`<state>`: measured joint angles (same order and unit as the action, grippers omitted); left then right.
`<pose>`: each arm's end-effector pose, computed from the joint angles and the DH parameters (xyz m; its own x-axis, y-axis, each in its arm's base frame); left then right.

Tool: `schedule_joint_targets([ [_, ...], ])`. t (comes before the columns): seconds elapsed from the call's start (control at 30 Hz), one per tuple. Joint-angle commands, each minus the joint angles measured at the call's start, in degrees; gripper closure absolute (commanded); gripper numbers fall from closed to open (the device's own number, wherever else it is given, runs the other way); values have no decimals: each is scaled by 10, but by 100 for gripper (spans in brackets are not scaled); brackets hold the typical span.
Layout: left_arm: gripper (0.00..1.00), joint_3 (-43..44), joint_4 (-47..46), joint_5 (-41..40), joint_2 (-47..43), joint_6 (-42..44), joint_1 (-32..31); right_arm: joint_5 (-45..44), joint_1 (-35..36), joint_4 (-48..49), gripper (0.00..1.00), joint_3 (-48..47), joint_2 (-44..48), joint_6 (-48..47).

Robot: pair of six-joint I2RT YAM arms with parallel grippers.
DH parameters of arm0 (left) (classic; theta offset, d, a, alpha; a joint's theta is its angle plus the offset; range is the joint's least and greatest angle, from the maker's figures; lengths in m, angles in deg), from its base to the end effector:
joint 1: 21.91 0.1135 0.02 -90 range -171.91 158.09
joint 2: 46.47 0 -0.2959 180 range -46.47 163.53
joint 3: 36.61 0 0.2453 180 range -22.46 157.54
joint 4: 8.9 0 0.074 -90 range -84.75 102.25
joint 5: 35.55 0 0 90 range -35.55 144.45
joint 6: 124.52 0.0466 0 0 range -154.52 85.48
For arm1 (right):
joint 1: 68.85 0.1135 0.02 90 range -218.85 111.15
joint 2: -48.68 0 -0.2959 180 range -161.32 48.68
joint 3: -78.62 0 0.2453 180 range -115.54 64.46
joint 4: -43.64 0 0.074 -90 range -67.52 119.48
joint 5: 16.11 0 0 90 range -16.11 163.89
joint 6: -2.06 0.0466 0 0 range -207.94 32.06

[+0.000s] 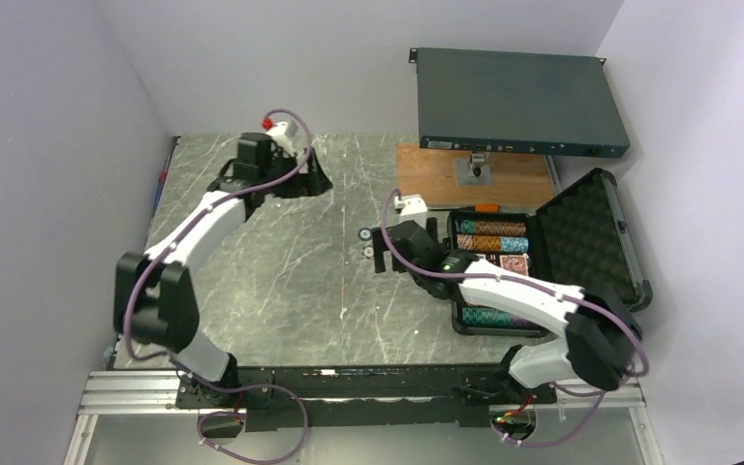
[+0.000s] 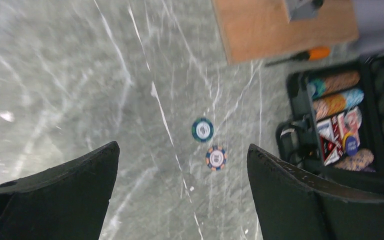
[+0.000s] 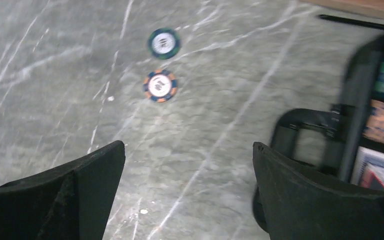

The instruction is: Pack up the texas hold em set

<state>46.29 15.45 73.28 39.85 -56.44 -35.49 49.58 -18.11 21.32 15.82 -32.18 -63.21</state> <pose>0.3370 -0.0969 0.3391 -0.6068 -0.2169 -0.7647 0.2946 0.8321 -0.4698 0.2015 0.2162 0.2541 -0.5846 -0.1128 -0.8035 -0.2891 0.9542 0.0764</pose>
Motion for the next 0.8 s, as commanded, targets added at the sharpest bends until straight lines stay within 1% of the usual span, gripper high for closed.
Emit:
schedule_joint_targets([
  [0.0, 1, 68, 132, -1, 81, 11, -61, -146, -6, -69, 0, 38, 86, 48],
  [0.07, 4, 82, 146, -28, 105, 10, -92, -173, -9, -93, 0, 56, 129, 64],
  [0.2, 6, 79, 146, -108, 134, -1, -158, -212, -14, -123, 0, 91, 215, 109],
  [0.33, 10, 89, 149, -164, 181, -41, -204, -214, -19, -117, 0, 116, 283, 93],
  [0.4, 11, 112, 165, -205, 210, -69, -226, -204, -21, -107, 0, 128, 298, 77],
  [0.5, 18, 161, 189, -271, 255, -94, -258, -194, -22, -92, 0, 142, 306, 68],
  [0.6, 25, 194, 200, -272, 290, -143, -264, -187, -23, -90, 0, 144, 303, 62],
  [0.67, 30, 217, 225, -283, 310, -169, -267, -187, -23, -95, 0, 143, 302, 58],
  [0.77, 29, 232, 255, -309, 328, -195, -278, -188, -23, -91, 0, 153, 310, 48],
])
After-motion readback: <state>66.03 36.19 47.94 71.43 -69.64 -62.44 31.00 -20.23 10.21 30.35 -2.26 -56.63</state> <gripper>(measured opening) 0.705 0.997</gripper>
